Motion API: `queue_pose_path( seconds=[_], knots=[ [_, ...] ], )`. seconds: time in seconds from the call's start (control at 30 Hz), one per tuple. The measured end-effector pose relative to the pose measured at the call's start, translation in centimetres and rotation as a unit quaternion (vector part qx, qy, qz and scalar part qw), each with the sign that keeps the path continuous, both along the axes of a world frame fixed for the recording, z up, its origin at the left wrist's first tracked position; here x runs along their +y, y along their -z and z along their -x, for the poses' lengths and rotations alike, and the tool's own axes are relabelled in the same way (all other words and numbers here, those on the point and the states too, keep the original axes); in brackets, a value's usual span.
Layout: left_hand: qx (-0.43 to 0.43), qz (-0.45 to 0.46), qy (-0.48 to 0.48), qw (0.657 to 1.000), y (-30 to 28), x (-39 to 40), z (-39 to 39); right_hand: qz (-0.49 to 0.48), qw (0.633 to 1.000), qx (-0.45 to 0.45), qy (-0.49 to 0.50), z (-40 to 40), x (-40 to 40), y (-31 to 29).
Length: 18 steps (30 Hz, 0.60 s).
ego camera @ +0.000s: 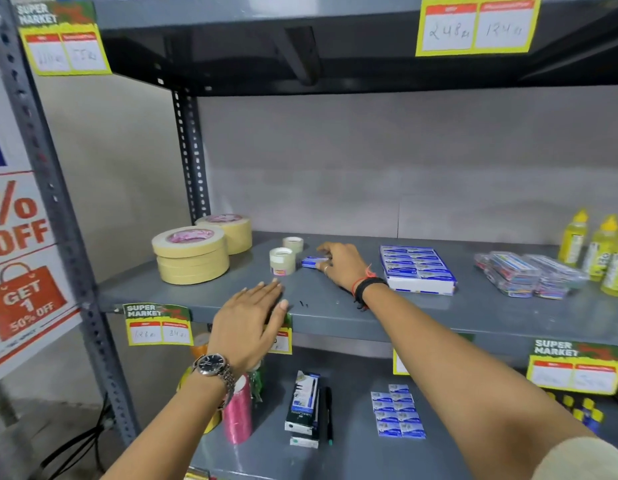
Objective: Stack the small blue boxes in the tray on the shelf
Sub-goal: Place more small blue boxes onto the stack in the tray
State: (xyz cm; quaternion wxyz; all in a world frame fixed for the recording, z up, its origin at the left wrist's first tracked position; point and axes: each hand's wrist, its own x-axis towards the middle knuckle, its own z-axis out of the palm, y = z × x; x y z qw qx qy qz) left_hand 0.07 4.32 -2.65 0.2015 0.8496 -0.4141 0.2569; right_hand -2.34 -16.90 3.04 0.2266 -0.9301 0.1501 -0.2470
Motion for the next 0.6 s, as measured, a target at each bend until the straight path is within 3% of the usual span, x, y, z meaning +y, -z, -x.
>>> queue_pose_path(
  seconds=[0.2, 0.3, 0.43, 0.6],
  knots=[
    [0.003, 0.0, -0.01, 1.0, -0.1, -0.7, 0.5, -0.058, 0.989, -0.127, 0.055, 4.3, -2.6, -2.4],
    [0.001, -0.004, 0.015, 1.0, -0.3, -1.9, 1.7, -0.037, 0.981, -0.165, 0.098, 7.4, -4.4, -3.6],
    [0.0, -0.015, 0.052, 0.999, -0.6, -4.3, 3.6, 0.003, 0.972, -0.186, 0.143, 11.2, -6.1, -3.5],
    [0.002, -0.036, 0.043, 0.998, -0.4, -6.9, 4.6, 0.064, 0.972, -0.147, 0.171, 13.7, -7.1, -1.5]
  ],
)
